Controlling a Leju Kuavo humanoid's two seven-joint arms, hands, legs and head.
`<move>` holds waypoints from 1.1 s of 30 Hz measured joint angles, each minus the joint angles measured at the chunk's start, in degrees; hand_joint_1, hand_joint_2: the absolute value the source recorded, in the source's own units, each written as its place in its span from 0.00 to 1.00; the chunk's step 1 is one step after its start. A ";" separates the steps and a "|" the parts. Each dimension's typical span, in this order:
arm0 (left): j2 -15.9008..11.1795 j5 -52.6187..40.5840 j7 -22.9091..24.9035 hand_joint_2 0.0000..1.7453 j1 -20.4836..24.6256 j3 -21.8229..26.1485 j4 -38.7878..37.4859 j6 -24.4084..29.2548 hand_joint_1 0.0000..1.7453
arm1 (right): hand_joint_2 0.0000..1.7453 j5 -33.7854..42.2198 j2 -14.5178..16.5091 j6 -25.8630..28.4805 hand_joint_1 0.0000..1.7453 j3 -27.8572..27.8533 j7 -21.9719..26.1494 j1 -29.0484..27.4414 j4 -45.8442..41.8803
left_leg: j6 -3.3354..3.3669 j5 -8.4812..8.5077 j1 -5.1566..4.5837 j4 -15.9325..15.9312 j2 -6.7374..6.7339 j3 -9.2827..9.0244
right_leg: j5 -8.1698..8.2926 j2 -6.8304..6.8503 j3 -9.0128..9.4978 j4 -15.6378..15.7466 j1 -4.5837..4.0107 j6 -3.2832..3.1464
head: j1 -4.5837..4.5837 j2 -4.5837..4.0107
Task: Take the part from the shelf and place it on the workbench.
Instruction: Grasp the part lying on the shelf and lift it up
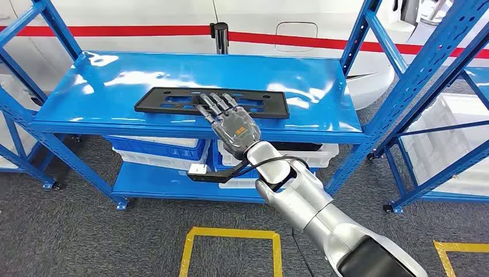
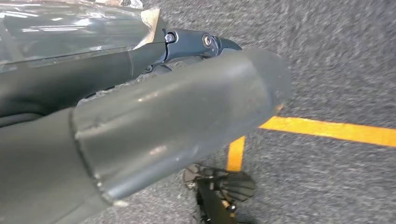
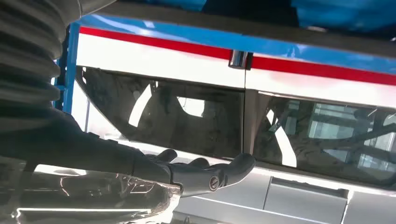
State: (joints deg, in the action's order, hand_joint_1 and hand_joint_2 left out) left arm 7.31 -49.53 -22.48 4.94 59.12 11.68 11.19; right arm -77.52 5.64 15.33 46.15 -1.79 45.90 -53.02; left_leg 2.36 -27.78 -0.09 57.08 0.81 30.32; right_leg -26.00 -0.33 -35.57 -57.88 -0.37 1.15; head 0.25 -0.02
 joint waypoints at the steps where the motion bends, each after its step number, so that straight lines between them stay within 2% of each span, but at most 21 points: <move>1: -0.01 0.01 0.01 0.00 0.04 0.00 0.00 -0.01 0.00 | 1.00 0.00 0.01 0.00 0.00 0.00 0.00 0.05 -0.01 | -0.27 -0.17 0.03 -0.09 0.00 0.06 | -0.19 0.01 0.29 0.06 -0.13 -0.37 | -0.02 0.00; 3: -0.02 0.02 0.01 0.00 0.04 0.01 -0.01 -0.02 0.00 | 1.00 0.01 0.03 -0.01 0.00 0.00 0.00 0.11 0.00 | -0.76 -0.19 0.02 0.36 0.00 -0.03 | -0.05 0.01 0.71 0.47 -0.09 -1.37 | -0.16 0.00; 6: -0.07 0.02 0.00 0.00 -0.02 0.01 0.00 -0.05 0.00 | 1.00 0.01 0.27 0.01 0.00 0.00 0.01 0.27 -0.07 | -1.47 -1.80 0.23 3.32 -0.20 0.59 | 0.90 0.09 2.71 1.40 1.01 -2.43 | -0.22 0.00; 7: -0.07 0.01 -0.01 0.00 0.01 0.01 0.00 -0.08 0.00 | 1.00 0.01 0.40 0.01 0.00 0.00 0.02 0.41 -0.09 | -1.83 -3.18 0.44 6.01 -0.26 1.97 | 0.79 0.15 3.16 1.60 1.19 -2.68 | -0.27 0.00; 9: -0.04 0.00 0.00 0.00 0.01 0.01 -0.01 -0.10 0.00 | 1.00 0.00 0.57 0.01 0.00 0.02 0.02 0.51 -0.08 | -2.74 -6.03 0.97 13.10 -0.34 6.47 | 0.39 0.17 3.56 1.65 1.18 -2.98 | -0.36 0.00; 10: -0.05 0.00 0.01 0.00 -0.01 0.02 -0.01 -0.09 0.00 | 1.00 0.00 0.58 0.01 0.00 0.03 0.02 0.42 -0.07 | -3.17 -6.70 1.29 15.68 -0.38 8.60 | 0.13 0.15 3.71 1.64 1.22 -2.95 | -0.36 0.00; 11: -0.05 0.00 0.01 0.00 -0.03 0.02 -0.01 -0.09 0.00 | 1.00 0.00 0.58 0.01 0.00 0.03 0.02 0.31 -0.06 | -3.54 -6.21 1.60 16.34 -0.46 9.88 | -0.16 0.10 3.94 1.63 1.31 -2.76 | -0.37 0.00; 12: -0.06 0.00 0.01 0.00 -0.05 0.02 -0.01 -0.09 0.00 | 1.00 0.01 0.57 0.01 0.00 0.03 0.02 0.21 -0.05 | -3.86 -4.52 1.91 14.86 -0.56 10.02 | -0.48 0.03 4.30 1.62 1.46 -2.50 | -0.38 0.00; 14: -0.08 0.00 0.01 0.00 -0.06 0.02 -0.02 -0.09 0.00 | 1.00 0.01 0.57 0.01 0.00 0.03 0.02 0.16 -0.04 | -4.37 0.94 2.48 7.22 -0.81 7.58 | -1.29 -0.08 5.23 1.61 1.76 -1.78 | -0.40 0.00; 15: -0.09 0.01 0.01 0.00 -0.05 0.02 -0.04 -0.10 0.00 | 1.00 0.01 0.57 0.00 0.00 0.04 0.02 0.17 -0.03 | -4.37 2.21 2.55 3.77 -0.90 6.35 | -1.69 -0.13 5.70 1.58 1.78 -1.35 | -0.47 0.00; 17: -0.09 0.06 0.01 0.00 -0.05 0.01 -0.06 -0.15 0.00 | 1.00 0.00 0.59 0.00 0.00 0.04 0.03 0.26 0.00 | -3.68 2.68 2.34 0.51 -0.94 5.19 | -2.24 -0.18 6.21 1.57 1.55 -0.34 | -0.55 0.01; 19: -0.09 0.18 0.00 0.00 -0.11 0.02 -0.07 -0.17 0.00 | 1.00 0.00 0.66 0.01 0.00 0.03 0.07 0.34 -0.01 | -2.40 2.70 1.99 0.43 -0.82 4.65 | -2.42 -0.22 6.55 1.30 1.26 0.66 | -0.47 0.02; 21: -0.05 0.24 -0.06 0.00 -0.15 0.02 -0.08 -0.17 0.00 | 1.00 -0.01 0.66 0.01 0.00 0.02 0.10 0.43 -0.02 | -1.43 3.13 1.83 0.21 -0.70 3.74 | -3.11 -0.18 5.61 -0.98 1.18 1.08 | -0.39 0.01; 22: -0.04 0.24 -0.10 0.00 -0.11 0.02 -0.08 -0.17 0.00 | 1.00 -0.01 0.64 0.01 0.00 0.02 0.10 0.47 -0.02 | -1.08 3.04 1.77 0.12 -0.63 3.43 | -3.95 -0.14 4.07 -3.61 1.23 1.03 | -0.35 0.00; 25: -0.05 0.24 -0.18 0.00 -0.06 0.02 -0.08 -0.16 0.00 | 1.00 -0.01 0.49 0.03 0.00 0.06 0.19 0.28 0.12 | -0.26 2.32 1.35 0.09 -0.47 2.99 | -7.17 -0.11 -3.25 -14.24 1.25 0.26 | -0.32 0.00; 26: -0.05 0.24 -0.19 0.00 -0.08 0.02 -0.08 -0.16 0.00 | 1.00 -0.01 0.41 0.04 0.00 0.11 0.24 0.17 0.22 | -0.12 2.01 1.16 0.09 -0.37 2.72 | -7.29 -0.11 -4.89 -15.53 1.20 0.19 | -0.31 0.00; 27: -0.04 0.24 -0.19 0.00 -0.10 0.02 -0.08 -0.16 0.00 | 1.00 -0.01 0.34 0.04 0.00 0.17 0.26 0.10 0.32 | -0.06 1.67 0.96 0.10 -0.25 2.33 | -6.37 -0.11 -5.48 -14.70 1.13 0.36 | -0.30 0.00; 29: -0.02 0.24 -0.19 0.00 -0.11 0.02 -0.08 -0.16 0.00 | 1.00 -0.01 0.35 0.04 0.00 0.33 0.30 0.14 0.42 | -0.12 0.84 0.66 0.08 -0.03 1.28 | -1.88 -0.09 -3.52 -7.34 0.78 0.89 | -0.29 0.01; 30: 0.00 0.25 -0.19 0.00 -0.10 0.02 -0.10 -0.16 0.00 | 1.00 -0.01 0.38 0.04 0.00 0.39 0.30 0.19 0.45 | -0.28 0.40 0.50 0.11 0.07 0.72 | -0.09 -0.07 -2.32 -3.63 0.52 0.68 | -0.36 0.01; 31: 0.05 0.25 -0.19 0.00 -0.05 0.02 -0.12 -0.15 0.00 | 1.00 -0.02 0.48 0.02 0.00 0.46 0.28 0.26 0.48 | -0.53 -0.01 0.44 0.07 0.16 0.36 | 0.93 -0.05 -1.33 -1.02 0.13 0.19 | -0.36 0.01; 33: 0.13 0.26 -0.16 0.00 -0.01 0.03 -0.16 -0.15 0.00 | 1.00 -0.03 0.71 -0.02 0.00 0.57 0.22 0.30 0.54 | -1.23 -0.14 0.36 0.31 0.27 -0.12 | 1.27 -0.09 -0.56 0.48 -0.56 -1.38 | -0.37 0.01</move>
State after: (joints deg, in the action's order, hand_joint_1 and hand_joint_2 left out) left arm 7.44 -49.27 -22.64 4.93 59.16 11.52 11.04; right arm -77.54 6.35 15.32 46.72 -1.57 46.19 -52.48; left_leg 1.13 -27.92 0.27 57.39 1.08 30.19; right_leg -24.74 -0.41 -36.13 -57.41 -0.93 -0.23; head -0.12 -0.02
